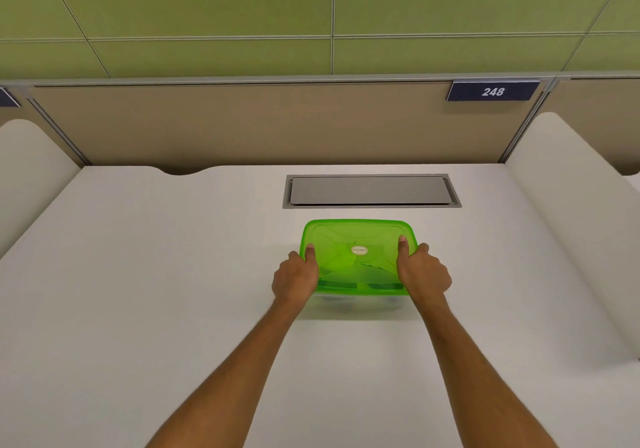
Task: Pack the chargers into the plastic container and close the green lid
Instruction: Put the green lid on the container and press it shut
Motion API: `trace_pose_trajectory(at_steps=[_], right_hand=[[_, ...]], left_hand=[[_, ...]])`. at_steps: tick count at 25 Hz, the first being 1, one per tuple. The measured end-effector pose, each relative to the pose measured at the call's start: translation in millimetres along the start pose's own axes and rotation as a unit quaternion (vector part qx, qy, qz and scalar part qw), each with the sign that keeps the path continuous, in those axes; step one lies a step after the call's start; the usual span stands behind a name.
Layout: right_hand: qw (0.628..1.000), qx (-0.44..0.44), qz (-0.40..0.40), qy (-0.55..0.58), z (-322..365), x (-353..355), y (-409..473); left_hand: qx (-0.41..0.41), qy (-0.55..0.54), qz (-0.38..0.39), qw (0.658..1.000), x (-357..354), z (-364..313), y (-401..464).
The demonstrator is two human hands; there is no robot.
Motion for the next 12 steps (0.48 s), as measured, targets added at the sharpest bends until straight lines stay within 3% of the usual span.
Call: trace_pose_trajectory(at_steps=[12], right_hand=[[0.998,-0.021,0.010,0.065,-6.0,0.5,-6.1]], left_hand=[[0.017,-0.085,-0.091,0.992,-0.2,2.6,-10.6]])
Point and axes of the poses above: each hand's wrist, its own y-axis towards the middle knuckle, its own x-axis out of the back of the hand, z = x × y, the point moved 6 cm from there along y, towards the middle knuckle, and after that the axes turned 15 degrees about -x, right-handed, at the moved point
